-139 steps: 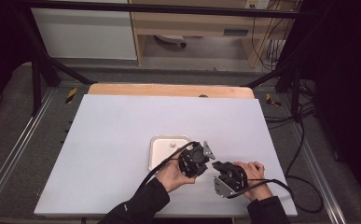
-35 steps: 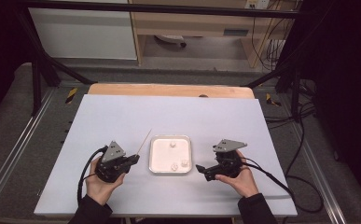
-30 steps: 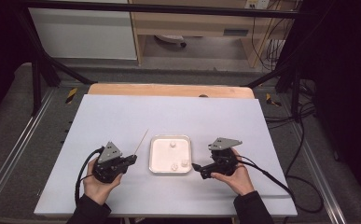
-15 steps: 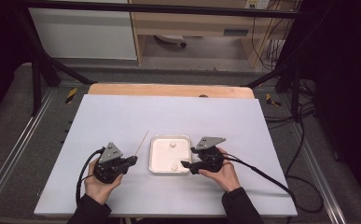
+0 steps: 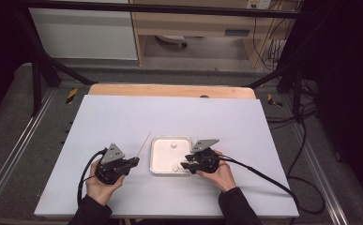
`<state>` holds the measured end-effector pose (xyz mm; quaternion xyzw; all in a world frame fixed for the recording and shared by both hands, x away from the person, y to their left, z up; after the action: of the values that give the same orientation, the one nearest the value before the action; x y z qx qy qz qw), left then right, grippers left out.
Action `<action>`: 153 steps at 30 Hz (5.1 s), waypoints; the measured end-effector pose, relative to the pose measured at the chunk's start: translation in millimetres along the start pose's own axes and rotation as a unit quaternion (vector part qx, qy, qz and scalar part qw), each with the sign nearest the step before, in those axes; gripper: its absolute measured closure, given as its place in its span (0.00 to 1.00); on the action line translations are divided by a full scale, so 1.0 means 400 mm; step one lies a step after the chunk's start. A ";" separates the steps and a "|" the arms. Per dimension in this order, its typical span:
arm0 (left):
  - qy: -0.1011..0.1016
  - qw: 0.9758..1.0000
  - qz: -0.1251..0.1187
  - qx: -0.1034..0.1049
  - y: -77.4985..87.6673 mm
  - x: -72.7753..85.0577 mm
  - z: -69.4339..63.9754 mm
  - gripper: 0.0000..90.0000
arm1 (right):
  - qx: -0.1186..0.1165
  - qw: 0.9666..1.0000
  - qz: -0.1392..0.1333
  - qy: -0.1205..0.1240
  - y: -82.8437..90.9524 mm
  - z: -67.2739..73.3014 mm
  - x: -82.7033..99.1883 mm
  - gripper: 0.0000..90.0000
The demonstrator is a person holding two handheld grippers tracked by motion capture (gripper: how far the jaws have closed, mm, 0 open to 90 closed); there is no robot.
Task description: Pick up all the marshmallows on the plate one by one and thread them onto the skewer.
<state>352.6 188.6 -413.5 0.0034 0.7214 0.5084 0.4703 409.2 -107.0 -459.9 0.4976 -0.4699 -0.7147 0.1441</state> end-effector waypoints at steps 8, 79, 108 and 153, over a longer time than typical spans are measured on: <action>-0.003 1.000 0.003 0.001 -0.003 -0.001 -0.002 0.99 | 0.002 1.000 0.013 0.027 -0.008 0.004 0.002 0.81; -0.110 0.992 -0.004 0.065 -0.101 -0.100 -0.239 0.99 | -0.122 0.958 -0.237 -0.108 0.315 -0.019 -0.005 0.87; -0.121 0.991 -0.019 0.050 -0.102 -0.090 -0.242 0.99 | -0.156 0.952 -0.241 -0.103 0.282 0.012 -0.009 0.91; -0.135 0.990 -0.006 0.027 -0.095 -0.090 -0.255 0.99 | -0.158 0.955 -0.232 -0.094 0.255 0.045 -0.004 0.91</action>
<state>321.2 78.4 -413.2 0.0805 0.6651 0.4805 0.5660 368.1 -149.3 -374.9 0.4947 -0.2344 -0.8368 0.0065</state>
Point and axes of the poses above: each handheld gripper's, and its own axes: y roughly backward along the jaws, x roughly out of its underside, z roughly to its left, the point moved 2 cm from there along -y, roughly forward along the jaws, and after that the axes turned 12 degrees about z, right-handed, at the moved point
